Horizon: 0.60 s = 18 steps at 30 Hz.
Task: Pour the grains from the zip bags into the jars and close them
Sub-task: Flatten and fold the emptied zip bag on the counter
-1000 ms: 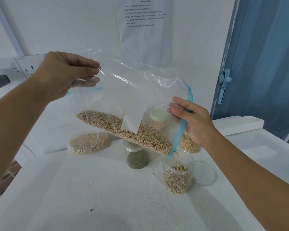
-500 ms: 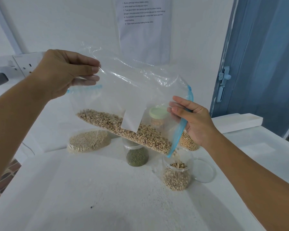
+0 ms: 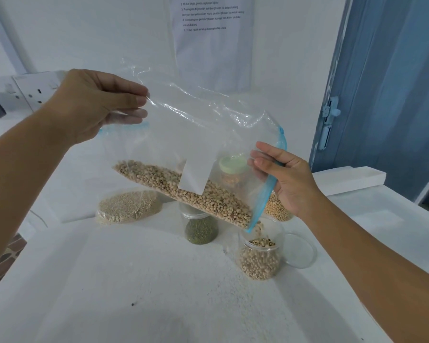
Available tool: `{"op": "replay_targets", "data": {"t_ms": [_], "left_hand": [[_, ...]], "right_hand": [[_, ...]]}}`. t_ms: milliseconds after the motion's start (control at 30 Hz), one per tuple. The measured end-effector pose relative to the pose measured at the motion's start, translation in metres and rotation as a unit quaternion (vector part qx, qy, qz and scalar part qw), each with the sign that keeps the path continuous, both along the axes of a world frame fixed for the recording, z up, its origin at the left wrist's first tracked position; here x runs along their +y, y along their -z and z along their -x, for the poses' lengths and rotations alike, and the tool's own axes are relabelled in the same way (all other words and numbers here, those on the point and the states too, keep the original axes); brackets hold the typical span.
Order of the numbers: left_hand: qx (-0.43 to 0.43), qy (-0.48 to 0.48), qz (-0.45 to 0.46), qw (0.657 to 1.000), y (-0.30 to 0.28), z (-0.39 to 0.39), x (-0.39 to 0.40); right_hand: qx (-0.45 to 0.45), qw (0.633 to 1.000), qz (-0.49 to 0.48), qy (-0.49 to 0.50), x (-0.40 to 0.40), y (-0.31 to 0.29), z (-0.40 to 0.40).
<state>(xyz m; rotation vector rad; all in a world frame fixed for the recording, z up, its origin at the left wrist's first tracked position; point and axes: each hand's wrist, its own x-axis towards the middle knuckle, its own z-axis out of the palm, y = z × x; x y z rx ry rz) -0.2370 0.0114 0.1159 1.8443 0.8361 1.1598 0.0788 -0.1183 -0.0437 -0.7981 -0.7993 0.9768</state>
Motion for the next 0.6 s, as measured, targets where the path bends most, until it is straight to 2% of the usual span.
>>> {"op": "replay_targets", "data": {"t_ms": [600], "left_hand": [[-0.031,0.024,0.031,0.999,0.0065,-0.0027,-0.0023]], "right_hand": [[0.022,1.0,0.005,0.008,0.0014,0.0053,-0.0045]]}}
